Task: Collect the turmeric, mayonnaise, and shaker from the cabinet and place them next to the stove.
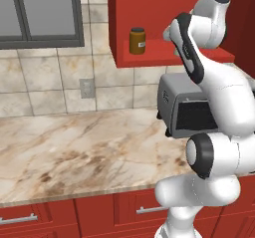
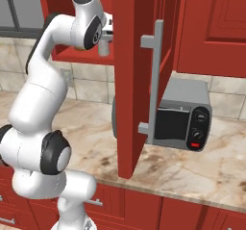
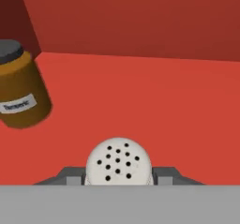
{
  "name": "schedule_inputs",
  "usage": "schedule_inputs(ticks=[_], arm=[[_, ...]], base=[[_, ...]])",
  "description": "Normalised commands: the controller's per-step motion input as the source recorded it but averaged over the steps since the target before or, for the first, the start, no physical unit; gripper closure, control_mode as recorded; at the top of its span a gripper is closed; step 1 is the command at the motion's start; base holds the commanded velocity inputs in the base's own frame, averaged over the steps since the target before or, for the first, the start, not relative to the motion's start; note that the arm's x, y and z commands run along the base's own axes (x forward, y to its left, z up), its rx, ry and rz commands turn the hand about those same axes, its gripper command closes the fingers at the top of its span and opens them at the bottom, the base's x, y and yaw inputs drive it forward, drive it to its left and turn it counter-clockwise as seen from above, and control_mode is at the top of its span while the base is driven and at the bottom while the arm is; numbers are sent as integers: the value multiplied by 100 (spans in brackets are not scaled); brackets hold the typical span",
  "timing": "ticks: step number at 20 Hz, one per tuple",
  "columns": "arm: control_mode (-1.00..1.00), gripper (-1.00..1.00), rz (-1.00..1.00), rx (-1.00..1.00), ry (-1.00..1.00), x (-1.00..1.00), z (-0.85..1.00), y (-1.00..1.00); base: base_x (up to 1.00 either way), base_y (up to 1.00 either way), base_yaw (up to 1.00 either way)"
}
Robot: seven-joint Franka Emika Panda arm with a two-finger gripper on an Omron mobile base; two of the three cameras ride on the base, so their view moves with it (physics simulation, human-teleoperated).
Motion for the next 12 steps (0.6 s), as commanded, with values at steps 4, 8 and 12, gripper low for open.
schedule_inputs(ticks=[4,8,12], arm=[[-100,100,0,0,-8,-100,-25,0],[-100,100,0,0,-7,-100,-46,3],[-100,100,2,-1,-2,-100,-62,21]], base=[[0,0,0],[0,0,0],[0,0,0]])
